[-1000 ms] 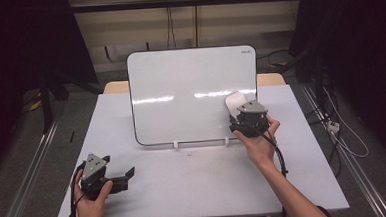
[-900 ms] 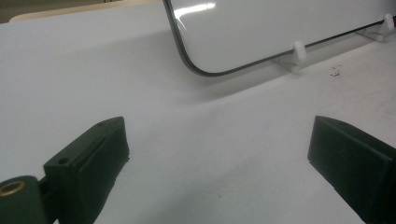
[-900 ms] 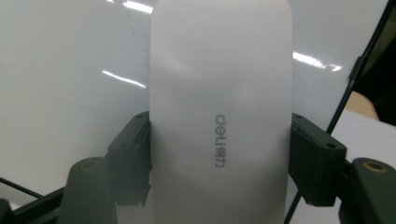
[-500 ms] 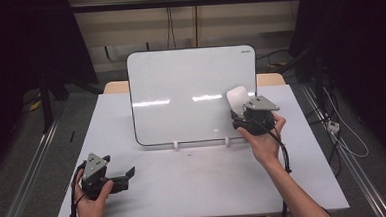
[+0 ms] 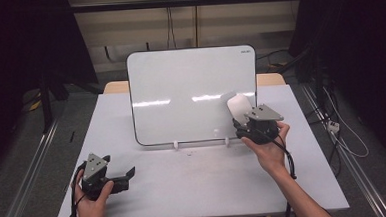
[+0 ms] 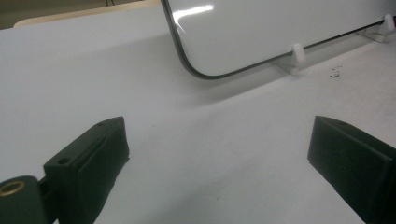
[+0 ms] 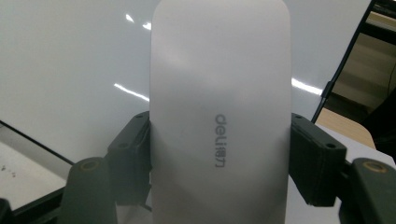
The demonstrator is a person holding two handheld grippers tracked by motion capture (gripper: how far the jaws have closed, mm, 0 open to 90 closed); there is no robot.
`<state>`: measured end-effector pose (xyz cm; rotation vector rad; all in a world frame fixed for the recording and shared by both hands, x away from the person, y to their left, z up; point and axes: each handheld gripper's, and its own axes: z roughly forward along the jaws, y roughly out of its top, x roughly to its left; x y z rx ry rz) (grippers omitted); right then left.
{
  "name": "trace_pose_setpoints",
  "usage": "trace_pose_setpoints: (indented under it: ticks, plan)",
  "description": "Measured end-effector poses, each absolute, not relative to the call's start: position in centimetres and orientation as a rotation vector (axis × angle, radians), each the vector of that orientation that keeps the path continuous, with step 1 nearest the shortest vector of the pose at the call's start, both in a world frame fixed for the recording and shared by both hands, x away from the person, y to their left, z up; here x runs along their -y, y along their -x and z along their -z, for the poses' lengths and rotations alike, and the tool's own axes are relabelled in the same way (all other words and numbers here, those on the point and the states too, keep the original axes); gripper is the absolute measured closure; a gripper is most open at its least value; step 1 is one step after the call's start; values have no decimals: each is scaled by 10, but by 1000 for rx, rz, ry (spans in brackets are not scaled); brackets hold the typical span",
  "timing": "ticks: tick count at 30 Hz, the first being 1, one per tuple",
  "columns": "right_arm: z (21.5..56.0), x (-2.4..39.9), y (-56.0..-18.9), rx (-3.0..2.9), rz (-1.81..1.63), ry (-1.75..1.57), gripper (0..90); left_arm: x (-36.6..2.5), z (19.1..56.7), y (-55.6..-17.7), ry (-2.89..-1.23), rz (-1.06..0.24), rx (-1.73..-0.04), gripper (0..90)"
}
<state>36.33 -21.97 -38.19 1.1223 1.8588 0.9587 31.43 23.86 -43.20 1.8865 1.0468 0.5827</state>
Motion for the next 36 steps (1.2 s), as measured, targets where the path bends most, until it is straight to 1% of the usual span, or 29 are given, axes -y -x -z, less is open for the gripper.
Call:
trace_pose_setpoints:
  ticks: [16, 23, 36]
  plan:
    - [396, 205, -356, -1938, -940, -1048, 314, -240, 433, -316, -1884, -572, -1050, 50]
    - [399, 201, -360, -1957, -900, -1003, 314, -238, 431, -315, -1888, -580, -1039, 50]
    - [402, 209, -374, -1968, -811, -981, 314, -238, 432, -315, -1885, -577, -1038, 50]
